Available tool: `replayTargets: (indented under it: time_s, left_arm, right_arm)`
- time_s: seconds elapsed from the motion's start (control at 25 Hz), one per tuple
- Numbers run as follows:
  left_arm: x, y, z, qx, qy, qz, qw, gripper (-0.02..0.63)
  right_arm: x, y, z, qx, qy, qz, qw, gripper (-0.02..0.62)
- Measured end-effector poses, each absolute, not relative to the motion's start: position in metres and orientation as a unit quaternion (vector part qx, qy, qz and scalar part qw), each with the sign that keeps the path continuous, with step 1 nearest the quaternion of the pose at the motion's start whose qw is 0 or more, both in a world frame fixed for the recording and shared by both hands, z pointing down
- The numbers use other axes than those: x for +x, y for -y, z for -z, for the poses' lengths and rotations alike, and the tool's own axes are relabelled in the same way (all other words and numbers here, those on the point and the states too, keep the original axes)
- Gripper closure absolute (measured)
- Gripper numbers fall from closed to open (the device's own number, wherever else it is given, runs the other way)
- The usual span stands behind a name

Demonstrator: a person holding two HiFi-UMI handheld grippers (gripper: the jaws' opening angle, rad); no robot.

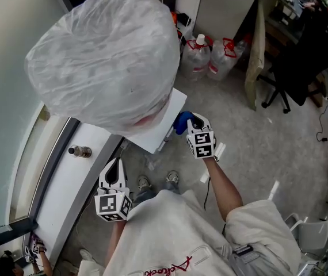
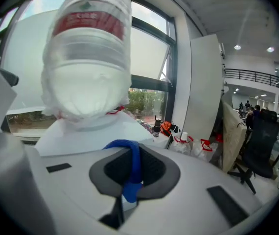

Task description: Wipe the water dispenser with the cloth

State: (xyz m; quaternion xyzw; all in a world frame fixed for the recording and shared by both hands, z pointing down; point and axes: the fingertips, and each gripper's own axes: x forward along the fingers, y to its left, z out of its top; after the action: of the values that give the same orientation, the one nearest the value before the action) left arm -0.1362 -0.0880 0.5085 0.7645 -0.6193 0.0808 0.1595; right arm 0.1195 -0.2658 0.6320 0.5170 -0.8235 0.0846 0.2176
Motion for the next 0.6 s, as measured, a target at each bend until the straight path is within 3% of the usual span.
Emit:
replayTargets:
  time_s: [0.6]
  left_arm:
    - [-0.134, 0.077, -0.506, 0.788, 0.592, -0.065, 0.155, 0.595]
  right_arm:
    - [0.017, 0.097, -0.63, 0.42, 0.876, -0.099, 0.217, 0.572]
